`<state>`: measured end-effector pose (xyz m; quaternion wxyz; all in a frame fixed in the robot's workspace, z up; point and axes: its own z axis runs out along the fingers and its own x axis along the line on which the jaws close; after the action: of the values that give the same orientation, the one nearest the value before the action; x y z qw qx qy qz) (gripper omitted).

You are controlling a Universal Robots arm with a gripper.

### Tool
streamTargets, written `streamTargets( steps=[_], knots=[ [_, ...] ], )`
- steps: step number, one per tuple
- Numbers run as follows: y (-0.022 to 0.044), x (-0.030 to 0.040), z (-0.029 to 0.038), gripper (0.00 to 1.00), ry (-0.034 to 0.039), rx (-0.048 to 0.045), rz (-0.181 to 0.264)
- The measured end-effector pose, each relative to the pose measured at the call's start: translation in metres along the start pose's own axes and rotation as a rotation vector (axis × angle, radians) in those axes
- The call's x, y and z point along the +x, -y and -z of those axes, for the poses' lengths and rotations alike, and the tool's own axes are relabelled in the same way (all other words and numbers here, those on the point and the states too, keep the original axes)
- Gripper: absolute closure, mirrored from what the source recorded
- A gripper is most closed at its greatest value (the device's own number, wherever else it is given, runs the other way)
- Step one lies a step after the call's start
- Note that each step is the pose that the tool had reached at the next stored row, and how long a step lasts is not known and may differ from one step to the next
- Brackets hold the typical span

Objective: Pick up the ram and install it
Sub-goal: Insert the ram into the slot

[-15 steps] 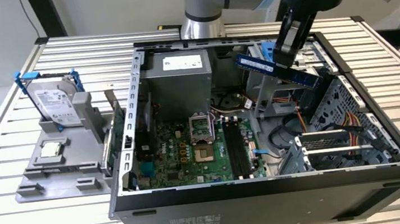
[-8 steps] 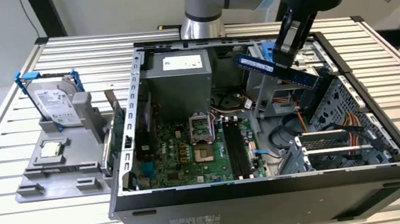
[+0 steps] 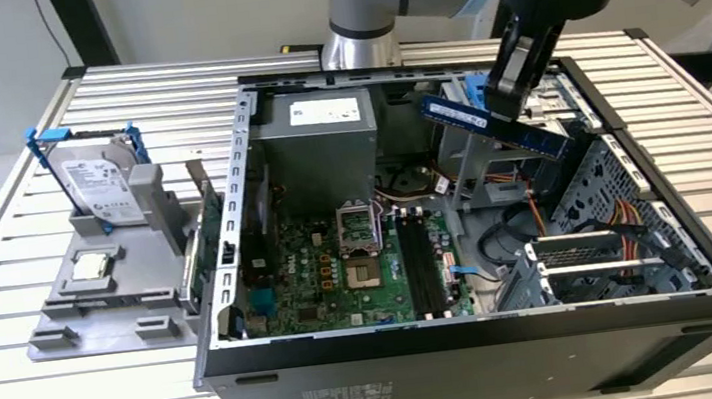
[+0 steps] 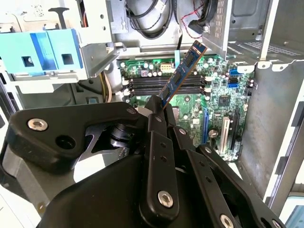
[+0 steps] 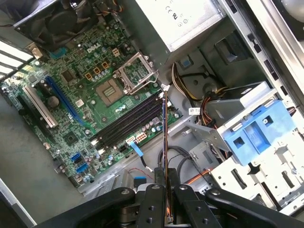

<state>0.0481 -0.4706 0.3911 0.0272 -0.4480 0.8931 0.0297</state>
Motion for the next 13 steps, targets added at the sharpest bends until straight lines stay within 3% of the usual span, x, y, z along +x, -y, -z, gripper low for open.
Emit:
streamTargets(
  steps=[13],
  knots=[
    [0.0,0.0,0.0,1.0,0.0012,0.0029,-0.038]
  ],
)
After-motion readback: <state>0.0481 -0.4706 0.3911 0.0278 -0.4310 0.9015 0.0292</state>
